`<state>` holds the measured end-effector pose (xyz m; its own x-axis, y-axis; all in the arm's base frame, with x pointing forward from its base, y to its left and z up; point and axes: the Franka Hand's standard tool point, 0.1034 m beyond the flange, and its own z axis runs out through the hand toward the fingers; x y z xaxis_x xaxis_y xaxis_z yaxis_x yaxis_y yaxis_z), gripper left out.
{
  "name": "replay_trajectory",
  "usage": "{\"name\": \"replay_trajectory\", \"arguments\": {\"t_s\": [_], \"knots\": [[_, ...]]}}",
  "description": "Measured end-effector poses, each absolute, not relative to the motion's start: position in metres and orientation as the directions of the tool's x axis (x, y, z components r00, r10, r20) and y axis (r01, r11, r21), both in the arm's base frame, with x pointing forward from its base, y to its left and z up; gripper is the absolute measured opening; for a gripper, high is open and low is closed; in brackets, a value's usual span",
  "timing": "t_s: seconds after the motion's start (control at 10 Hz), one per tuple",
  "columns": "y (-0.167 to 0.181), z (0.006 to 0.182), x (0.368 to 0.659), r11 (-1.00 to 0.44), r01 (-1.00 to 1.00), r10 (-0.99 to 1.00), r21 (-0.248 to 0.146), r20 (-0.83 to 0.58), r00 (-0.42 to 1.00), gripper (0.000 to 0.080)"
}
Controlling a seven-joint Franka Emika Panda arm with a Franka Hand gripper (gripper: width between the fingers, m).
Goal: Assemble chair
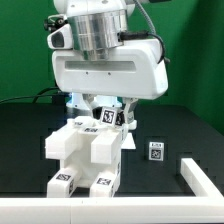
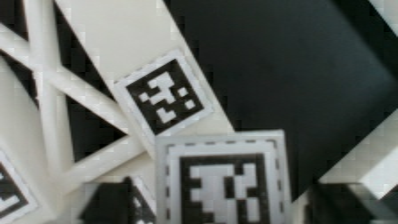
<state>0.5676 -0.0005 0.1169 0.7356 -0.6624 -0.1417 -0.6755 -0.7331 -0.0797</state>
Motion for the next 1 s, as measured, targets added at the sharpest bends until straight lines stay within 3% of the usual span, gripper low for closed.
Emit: {"name": "replay_trajectory", "arguments": {"t_s": [0.1,0.4,0.6,0.8,1.0], "knots": [[0.003,0.119,0.567,-0.762,-0.644,-0.634,-0.063,-0.128,0.763,0.0609],[0.006,0.128,0.568,-0.98,-0.176,-0.172,-0.092,-0.047,0.984,0.0647],[0.0,0.135,0.56,-0.986,-0.124,-0.123,-0.116,-0.015,0.992,0.0648],[-0.005,0.132,0.56,-0.995,0.023,0.023,-0.097,-0.001,1.0,0.0648],[-0.008,0.127,0.563,-0.964,0.265,0.264,-0.018,0.07,0.962,0.0648]]}}
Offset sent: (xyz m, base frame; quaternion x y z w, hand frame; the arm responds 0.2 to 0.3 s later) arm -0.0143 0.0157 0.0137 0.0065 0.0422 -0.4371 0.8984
